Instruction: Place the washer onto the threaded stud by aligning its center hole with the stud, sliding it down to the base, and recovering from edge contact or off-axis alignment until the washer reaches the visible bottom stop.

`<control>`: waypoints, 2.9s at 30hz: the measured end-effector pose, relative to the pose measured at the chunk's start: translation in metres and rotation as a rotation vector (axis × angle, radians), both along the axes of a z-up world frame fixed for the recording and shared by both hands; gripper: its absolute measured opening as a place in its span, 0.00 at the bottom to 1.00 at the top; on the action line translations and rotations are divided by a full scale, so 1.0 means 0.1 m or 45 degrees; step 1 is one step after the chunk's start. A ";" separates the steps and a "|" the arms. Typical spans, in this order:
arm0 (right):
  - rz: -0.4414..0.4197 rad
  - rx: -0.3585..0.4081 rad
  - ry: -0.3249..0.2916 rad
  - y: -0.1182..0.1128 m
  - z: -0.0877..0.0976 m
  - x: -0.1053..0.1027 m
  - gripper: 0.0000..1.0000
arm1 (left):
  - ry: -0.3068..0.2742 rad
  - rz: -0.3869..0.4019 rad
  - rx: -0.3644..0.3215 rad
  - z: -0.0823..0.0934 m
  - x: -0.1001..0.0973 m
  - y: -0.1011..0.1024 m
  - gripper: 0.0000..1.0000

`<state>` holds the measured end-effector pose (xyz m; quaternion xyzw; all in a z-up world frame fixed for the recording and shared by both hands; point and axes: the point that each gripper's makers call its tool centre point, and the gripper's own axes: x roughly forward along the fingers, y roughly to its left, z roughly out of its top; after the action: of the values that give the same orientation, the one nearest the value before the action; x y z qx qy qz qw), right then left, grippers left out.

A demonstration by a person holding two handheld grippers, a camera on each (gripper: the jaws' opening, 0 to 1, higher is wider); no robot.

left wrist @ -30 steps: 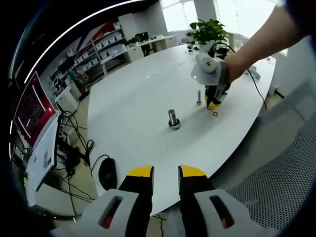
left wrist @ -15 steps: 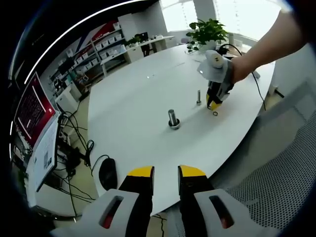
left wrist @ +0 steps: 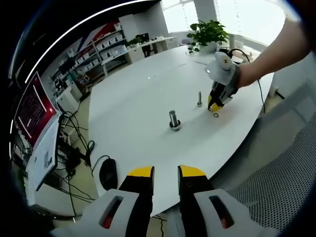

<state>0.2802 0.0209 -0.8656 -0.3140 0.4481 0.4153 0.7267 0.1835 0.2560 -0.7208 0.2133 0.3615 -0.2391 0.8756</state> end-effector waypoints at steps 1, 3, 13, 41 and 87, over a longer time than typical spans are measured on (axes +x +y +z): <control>-0.016 0.011 0.004 0.00 0.00 0.00 0.14 | -0.001 0.002 -0.002 0.00 0.00 0.00 0.17; -0.034 0.024 0.010 -0.01 0.00 0.01 0.14 | 0.001 0.003 -0.003 0.00 0.00 0.00 0.17; -0.070 0.095 -0.015 0.01 0.21 0.09 0.14 | 0.015 -0.009 0.014 -0.03 -0.01 -0.01 0.17; -0.078 0.178 -0.129 0.04 0.63 0.35 0.14 | 0.018 -0.008 0.026 -0.04 -0.01 0.00 0.16; 0.016 0.000 -0.037 0.13 0.41 0.53 0.14 | 0.018 -0.002 0.003 -0.03 -0.02 0.00 0.16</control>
<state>0.3331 0.0341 -0.8247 -0.3230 0.4355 0.4151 0.7305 0.1818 0.2557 -0.7233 0.2129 0.3679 -0.2409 0.8725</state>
